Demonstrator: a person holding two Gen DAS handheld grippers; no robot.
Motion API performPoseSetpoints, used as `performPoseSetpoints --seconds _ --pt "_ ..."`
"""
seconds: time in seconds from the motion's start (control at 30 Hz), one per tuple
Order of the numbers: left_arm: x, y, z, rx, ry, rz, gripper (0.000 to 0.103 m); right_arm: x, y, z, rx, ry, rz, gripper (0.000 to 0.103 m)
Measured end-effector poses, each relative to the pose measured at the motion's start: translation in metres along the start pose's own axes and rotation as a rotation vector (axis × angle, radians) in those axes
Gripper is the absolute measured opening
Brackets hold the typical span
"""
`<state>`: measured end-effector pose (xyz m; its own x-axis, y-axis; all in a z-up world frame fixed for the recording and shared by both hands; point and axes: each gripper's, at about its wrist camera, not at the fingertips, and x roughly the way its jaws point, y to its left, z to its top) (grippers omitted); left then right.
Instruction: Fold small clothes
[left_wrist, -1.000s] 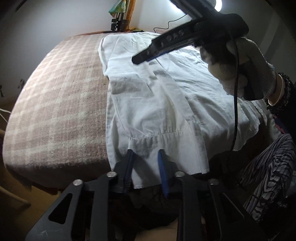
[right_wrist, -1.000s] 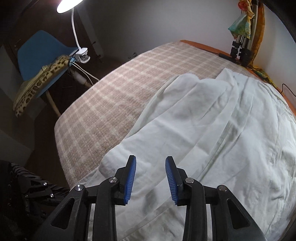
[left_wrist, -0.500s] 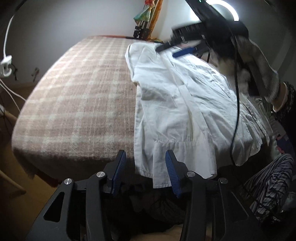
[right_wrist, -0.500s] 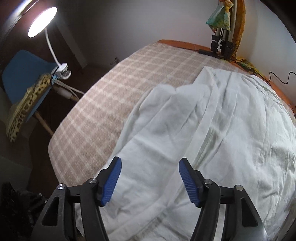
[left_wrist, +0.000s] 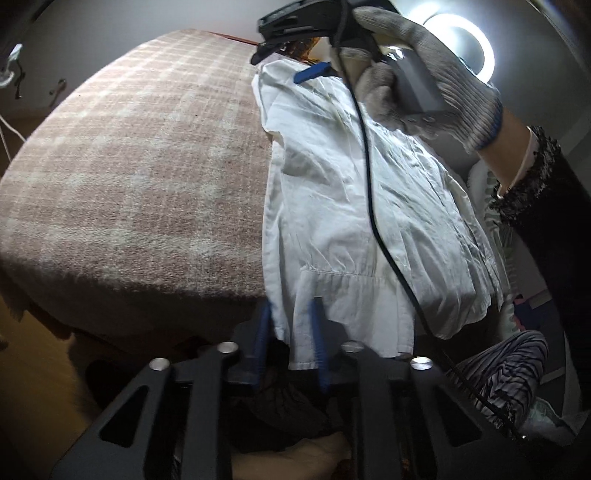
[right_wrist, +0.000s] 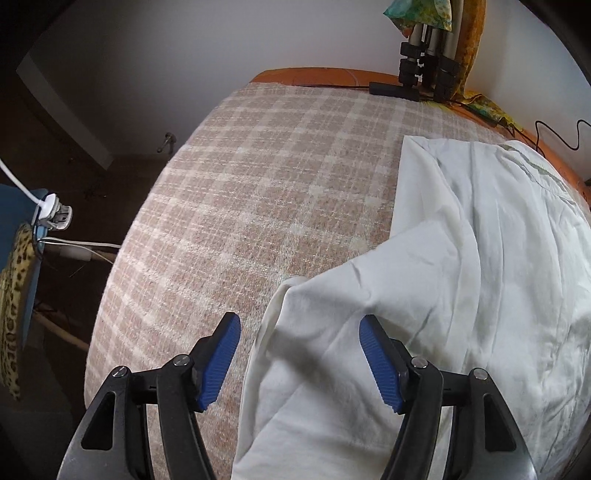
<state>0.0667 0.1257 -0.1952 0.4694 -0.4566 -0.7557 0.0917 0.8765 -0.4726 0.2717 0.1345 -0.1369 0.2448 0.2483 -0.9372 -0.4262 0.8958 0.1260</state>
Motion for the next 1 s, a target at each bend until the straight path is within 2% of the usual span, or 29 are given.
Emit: performPoseSetpoints --seconds 0.07,0.2,0.23,0.27,0.3,0.37,0.47,0.7,1.0 --pt "-0.002 -0.005 -0.001 0.025 -0.005 -0.002 0.005 0.008 0.004 0.003 -0.008 0.015 -0.039 0.069" --pt "-0.011 -0.014 0.001 0.068 -0.045 -0.012 0.003 0.017 0.007 0.004 -0.036 0.025 -0.086 0.069" --pt "-0.012 -0.015 0.003 0.071 -0.051 -0.012 0.003 0.018 0.007 0.004 -0.047 0.025 -0.099 0.06" --pt "-0.014 -0.016 0.003 0.074 -0.059 -0.009 0.003 0.018 0.007 0.004 -0.056 0.022 -0.125 0.046" --pt "-0.015 -0.016 0.004 0.079 -0.064 -0.006 0.003 0.018 0.006 0.004 -0.063 0.018 -0.141 0.039" --pt "-0.018 -0.017 0.004 0.087 -0.073 -0.007 0.003 0.014 -0.002 0.002 -0.056 0.001 -0.122 0.02" --pt "-0.019 -0.019 0.003 0.1 -0.079 -0.005 0.003 0.006 -0.013 0.001 -0.027 -0.016 -0.067 0.007" --pt "-0.028 -0.039 0.003 0.158 -0.114 -0.021 0.003 -0.026 -0.043 -0.005 0.006 -0.07 0.072 0.004" --pt "-0.02 -0.096 0.008 0.306 -0.097 -0.081 0.003 -0.066 -0.114 -0.023 0.085 -0.137 0.155 0.004"
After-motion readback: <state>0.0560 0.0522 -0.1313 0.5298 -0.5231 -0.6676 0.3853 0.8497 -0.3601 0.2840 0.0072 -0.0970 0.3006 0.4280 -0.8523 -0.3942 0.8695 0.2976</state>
